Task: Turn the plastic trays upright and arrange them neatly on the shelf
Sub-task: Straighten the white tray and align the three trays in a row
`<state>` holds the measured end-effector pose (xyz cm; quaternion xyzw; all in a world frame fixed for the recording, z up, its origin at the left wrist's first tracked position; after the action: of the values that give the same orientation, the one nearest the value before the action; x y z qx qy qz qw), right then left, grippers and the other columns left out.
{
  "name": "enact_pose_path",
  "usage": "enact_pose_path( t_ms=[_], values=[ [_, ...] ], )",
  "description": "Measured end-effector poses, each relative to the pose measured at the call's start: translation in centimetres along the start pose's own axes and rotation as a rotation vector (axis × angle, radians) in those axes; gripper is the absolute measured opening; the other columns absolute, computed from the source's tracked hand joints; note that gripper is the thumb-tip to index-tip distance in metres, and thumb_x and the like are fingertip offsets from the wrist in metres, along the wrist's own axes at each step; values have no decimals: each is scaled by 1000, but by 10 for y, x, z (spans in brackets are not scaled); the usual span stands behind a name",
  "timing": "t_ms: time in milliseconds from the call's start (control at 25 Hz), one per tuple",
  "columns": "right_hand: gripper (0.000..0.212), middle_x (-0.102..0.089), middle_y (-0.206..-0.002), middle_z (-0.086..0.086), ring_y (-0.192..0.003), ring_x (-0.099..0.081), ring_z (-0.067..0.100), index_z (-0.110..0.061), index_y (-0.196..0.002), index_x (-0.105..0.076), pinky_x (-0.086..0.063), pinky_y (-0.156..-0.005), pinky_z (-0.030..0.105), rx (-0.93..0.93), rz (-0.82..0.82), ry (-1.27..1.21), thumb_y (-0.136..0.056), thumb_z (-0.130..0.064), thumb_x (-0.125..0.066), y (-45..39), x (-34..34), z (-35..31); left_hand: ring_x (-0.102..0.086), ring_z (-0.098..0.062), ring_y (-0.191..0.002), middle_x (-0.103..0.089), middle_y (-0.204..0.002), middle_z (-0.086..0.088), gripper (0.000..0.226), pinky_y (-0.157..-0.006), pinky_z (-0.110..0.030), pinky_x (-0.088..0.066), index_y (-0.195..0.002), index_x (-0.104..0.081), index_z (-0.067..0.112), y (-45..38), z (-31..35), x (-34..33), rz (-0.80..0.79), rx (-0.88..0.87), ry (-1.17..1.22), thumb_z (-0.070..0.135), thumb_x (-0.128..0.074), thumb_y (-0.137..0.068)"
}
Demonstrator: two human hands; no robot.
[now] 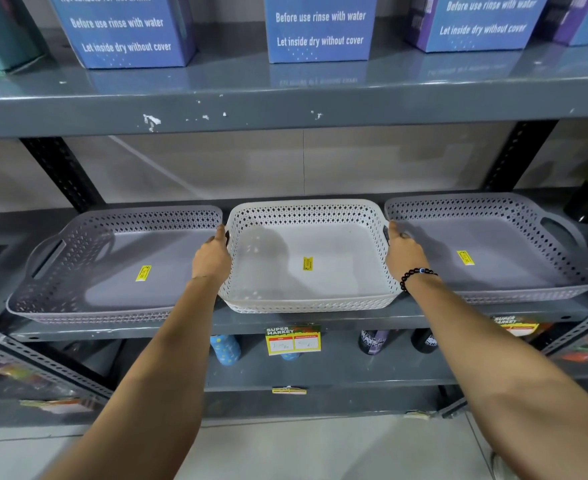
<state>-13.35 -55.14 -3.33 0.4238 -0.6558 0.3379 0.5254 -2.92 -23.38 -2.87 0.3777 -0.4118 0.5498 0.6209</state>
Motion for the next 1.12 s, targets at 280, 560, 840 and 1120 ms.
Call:
enact_pose_path(
  t_ms=[280, 560, 840, 1120],
  values=[
    [69, -59, -117, 26, -98, -64, 35, -4, -151, -5, -52, -75, 36, 10, -19, 42, -90, 6, -37, -18, 1, -1, -60, -42, -97, -60, -117, -26, 69, -79, -46, -50, -151, -14, 15, -19, 7, -3, -1, 1, -11, -9, -33, -89],
    [69, -56, -120, 28, -100, -63, 37, -3, -151, -4, -52, -79, 40, 14, -23, 54, -91, 5, -37, -14, 3, -1, -59, -43, -102, -59, -119, -27, 69, -81, -47, -49, -151, -14, 15, -10, 9, -3, 8, 36, -8, -8, -34, -89],
    [70, -56, -120, 28, -99, -64, 36, -6, -151, -6, -53, -79, 39, 13, -31, 30, -90, 7, -37, -7, 4, 2, -59, -43, -101, -59, -119, -27, 69, -83, -48, -49, -151, -13, 15, -1, 7, -4, 10, 25, -22, -8, -33, -90],
    [70, -56, -122, 27, -101, -63, 35, -6, -151, -4, -52, -80, 37, 6, -31, 41, -91, 5, -36, 0, 3, 4, -58, -44, -104, -58, -122, -27, 65, -84, -48, -48, -151, -15, 15, 7, 6, -5, 31, 26, -11, -5, -32, -92]
  ],
)
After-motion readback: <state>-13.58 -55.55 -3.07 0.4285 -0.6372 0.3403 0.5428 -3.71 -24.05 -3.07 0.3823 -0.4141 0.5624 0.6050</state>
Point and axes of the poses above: each hand's wrist, its own y-axis away from the middle knuckle, its own x-axis out of the back of the hand, z = x × y, the point moved 1 cm from there along -y, towards the middle knuckle
